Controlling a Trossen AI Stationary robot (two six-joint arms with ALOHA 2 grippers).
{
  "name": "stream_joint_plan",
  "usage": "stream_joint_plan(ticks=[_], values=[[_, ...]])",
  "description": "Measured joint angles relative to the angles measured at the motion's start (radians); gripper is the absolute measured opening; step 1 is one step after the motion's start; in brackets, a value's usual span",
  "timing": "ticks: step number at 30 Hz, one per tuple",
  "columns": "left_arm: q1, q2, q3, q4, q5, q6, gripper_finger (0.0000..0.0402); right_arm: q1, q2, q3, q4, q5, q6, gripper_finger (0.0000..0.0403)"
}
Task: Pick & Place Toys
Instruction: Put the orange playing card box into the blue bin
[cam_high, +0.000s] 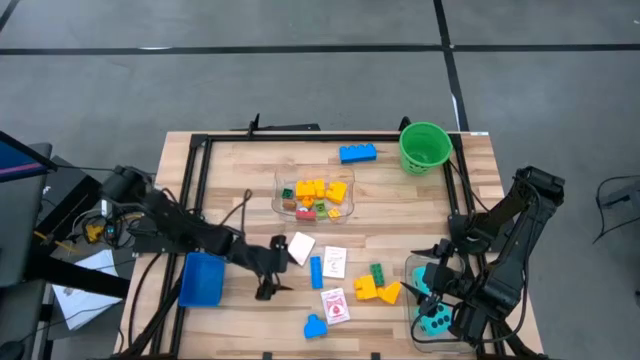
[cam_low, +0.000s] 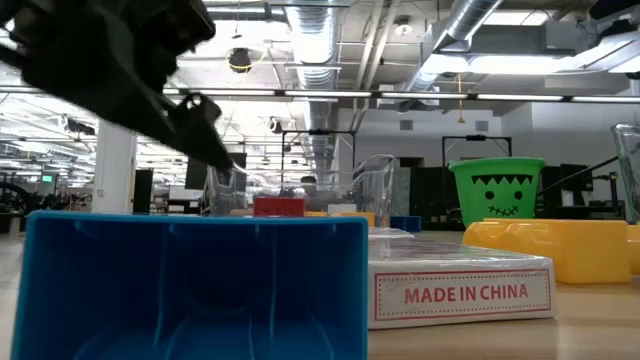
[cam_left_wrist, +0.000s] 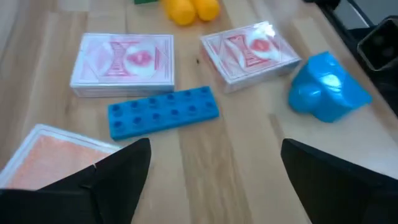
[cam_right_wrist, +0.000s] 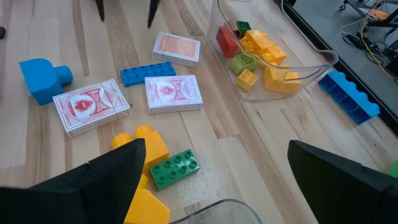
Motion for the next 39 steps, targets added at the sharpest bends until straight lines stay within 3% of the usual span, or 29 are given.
stream_joint_plan(ticks=[6,13,22,30,39], values=[[0.051,0.101,0.001,0.104,0.01,-0.006,0.0345,0.0,0.0,0.0,0.001,0.0,0.0,0.0384],[0.084,0.17,0.003,0.113,0.081,-0.044,0.0344,0.0,0.0,0.0,0.0,0.0,0.0,0.0384],[0.016,0.161,0.004,0.086,0.147,-0.179,0.0344,0.0,0.0,0.0,-0.001,0.0,0.0,0.0384],[-0.079,0.159,0.006,0.038,0.124,-0.283,0.0343,0.0,0.0,0.0,0.001,0.0,0.0,0.0384],[-0.088,0.156,0.008,-0.05,0.116,-0.335,0.0333,0.001,0.0,0.0,0.006,0.0,0.0,0.0384]])
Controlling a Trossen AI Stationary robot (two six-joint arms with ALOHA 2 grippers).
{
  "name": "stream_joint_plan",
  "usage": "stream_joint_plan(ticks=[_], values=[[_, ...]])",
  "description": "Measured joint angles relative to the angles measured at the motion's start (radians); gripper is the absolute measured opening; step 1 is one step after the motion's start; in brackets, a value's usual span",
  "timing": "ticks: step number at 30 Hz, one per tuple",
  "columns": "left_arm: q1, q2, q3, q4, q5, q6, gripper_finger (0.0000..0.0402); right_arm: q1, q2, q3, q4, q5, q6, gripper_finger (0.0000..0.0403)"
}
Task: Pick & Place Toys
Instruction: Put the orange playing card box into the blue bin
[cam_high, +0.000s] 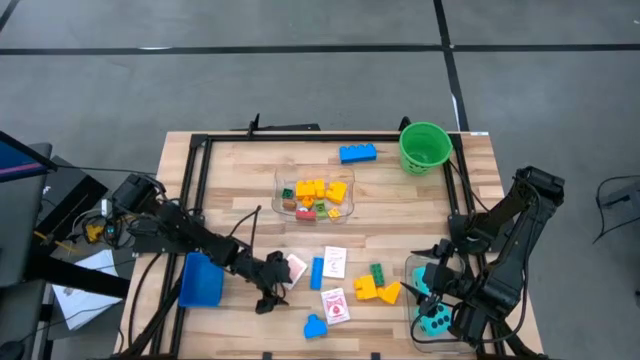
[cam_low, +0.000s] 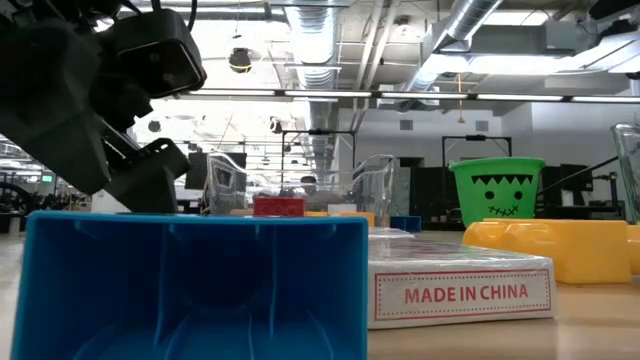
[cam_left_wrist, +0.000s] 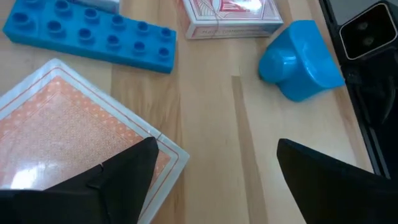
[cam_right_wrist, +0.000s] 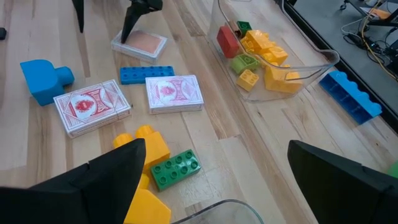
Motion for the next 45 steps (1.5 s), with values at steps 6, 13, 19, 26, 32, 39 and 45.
stream_joint_plan(ticks=[6,13,19,26,32,39,45], values=[[0.0,-0.081,-0.008,-0.142,0.002,-0.009,0.032,0.0,0.0,0.0,0.0,0.0,-0.001,0.0384],[-0.007,-0.282,-0.009,-0.274,-0.16,-0.028,0.0323,0.0,0.0,0.0,0.0,0.0,-0.002,0.0384],[-0.008,-0.323,-0.012,-0.492,-0.276,-0.133,0.0353,0.0,0.0,0.0,0.0,-0.008,-0.002,0.0384],[-0.004,-0.283,-0.01,-0.441,-0.28,-0.146,0.0379,0.0,0.0,0.0,0.0,-0.019,-0.001,0.0384],[-0.004,-0.23,0.0,-0.439,-0.282,-0.18,0.0386,0.0,0.0,0.0,-0.004,-0.02,-0.001,0.0384],[-0.004,-0.133,0.042,-0.44,-0.288,-0.184,0.0386,0.0,0.0,-0.027,0.0,-0.024,0.001,0.0384],[-0.004,-0.091,0.055,-0.482,-0.289,-0.234,0.0386,0.0,0.0,-0.032,0.001,-0.026,0.001,0.0384]])
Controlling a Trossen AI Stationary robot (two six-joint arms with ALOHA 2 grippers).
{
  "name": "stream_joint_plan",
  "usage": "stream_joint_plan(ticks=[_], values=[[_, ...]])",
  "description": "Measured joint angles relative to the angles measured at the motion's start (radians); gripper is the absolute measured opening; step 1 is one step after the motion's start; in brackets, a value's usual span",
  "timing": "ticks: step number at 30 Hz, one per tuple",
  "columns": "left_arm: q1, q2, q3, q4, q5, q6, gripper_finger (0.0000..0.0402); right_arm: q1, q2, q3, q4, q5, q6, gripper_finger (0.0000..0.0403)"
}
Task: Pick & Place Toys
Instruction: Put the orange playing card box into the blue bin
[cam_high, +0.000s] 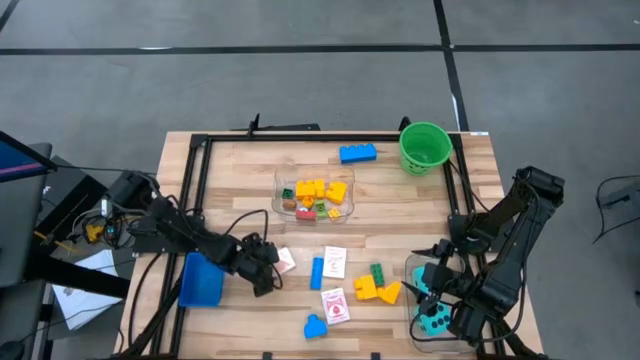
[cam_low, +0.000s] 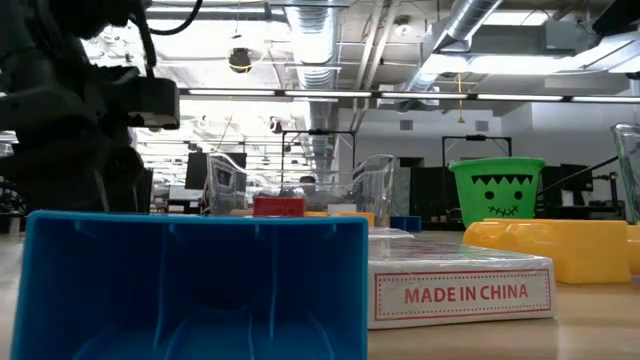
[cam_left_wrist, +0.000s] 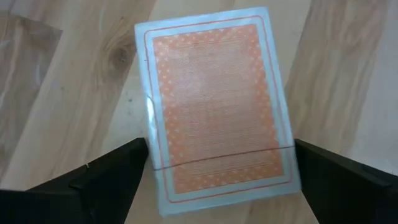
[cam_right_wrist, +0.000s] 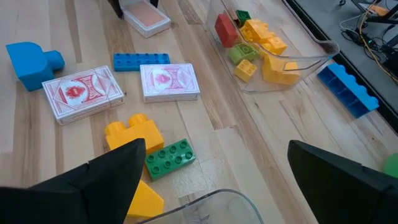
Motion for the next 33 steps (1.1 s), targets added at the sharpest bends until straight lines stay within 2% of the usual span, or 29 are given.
stream_joint_plan(ticks=[8,17,25,33], values=[[-0.001,0.008,0.001,-0.019,-0.041,-0.019,0.037,0.0,0.0,0.0,0.0,0.001,0.0,0.0384],[-0.001,0.008,0.001,-0.023,-0.046,-0.017,0.0303,0.0,0.0,0.0,0.0,0.002,0.0,0.0384],[0.0,0.008,0.0,-0.023,-0.045,-0.016,0.0313,0.0,0.0,0.0,0.0,0.002,0.0,0.0384],[0.001,-0.027,-0.005,-0.043,-0.04,0.009,0.0304,0.0,0.0,0.0,0.0,0.003,-0.001,0.0384]])
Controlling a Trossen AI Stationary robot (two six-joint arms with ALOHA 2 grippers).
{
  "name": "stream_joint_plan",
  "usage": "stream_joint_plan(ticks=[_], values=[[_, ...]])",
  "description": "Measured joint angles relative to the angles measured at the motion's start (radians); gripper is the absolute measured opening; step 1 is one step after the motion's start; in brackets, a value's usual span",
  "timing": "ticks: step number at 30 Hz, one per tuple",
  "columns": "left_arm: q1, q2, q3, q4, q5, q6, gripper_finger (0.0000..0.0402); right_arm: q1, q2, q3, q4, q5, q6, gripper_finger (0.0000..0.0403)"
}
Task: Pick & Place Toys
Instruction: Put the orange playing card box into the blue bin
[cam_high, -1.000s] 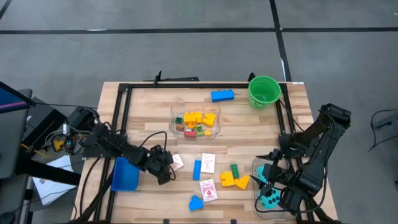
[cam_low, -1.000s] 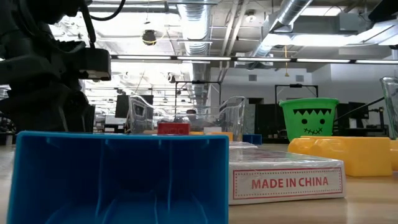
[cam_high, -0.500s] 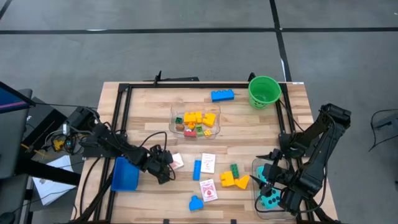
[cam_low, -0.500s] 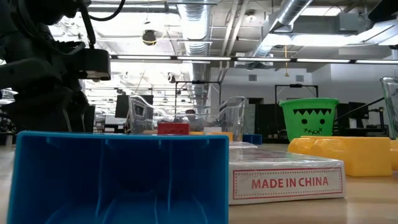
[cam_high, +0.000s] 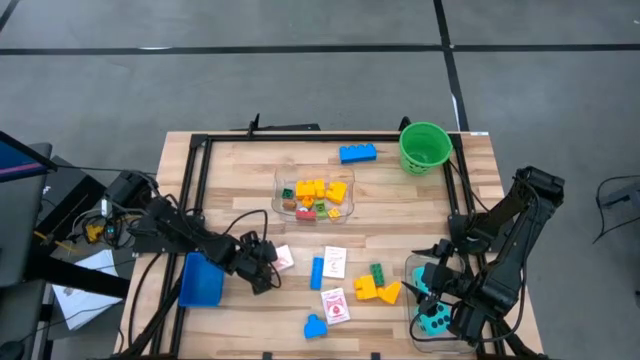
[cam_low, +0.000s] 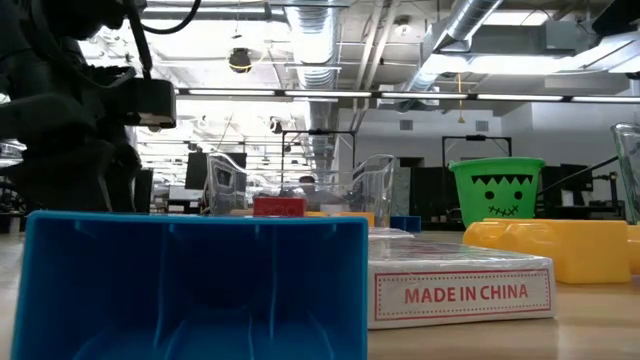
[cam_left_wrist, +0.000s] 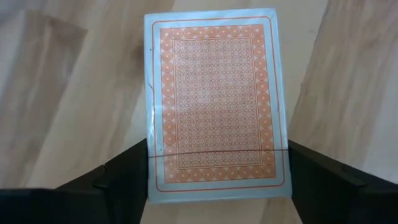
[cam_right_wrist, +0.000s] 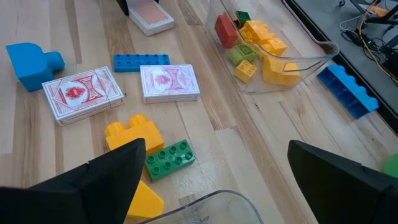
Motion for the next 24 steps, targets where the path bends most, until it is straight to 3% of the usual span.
stream_joint_plan(ticks=[7,13,19,24], values=[[0.0,-0.156,0.0,0.001,-0.001,0.076,0.0303,0.0,0.0,0.0,-0.001,0.0,0.0,0.0384],[-0.001,-0.317,0.002,-0.109,0.002,0.083,0.0303,0.0,0.0,0.001,-0.005,0.001,0.0,0.0384],[-0.001,-0.442,0.002,-0.286,0.267,0.157,0.0303,-0.001,0.0,0.001,-0.007,0.004,-0.002,0.0384],[-0.002,-0.564,0.003,-0.403,0.424,0.079,0.0303,-0.014,0.0,0.001,-0.009,0.008,-0.018,0.0384]])
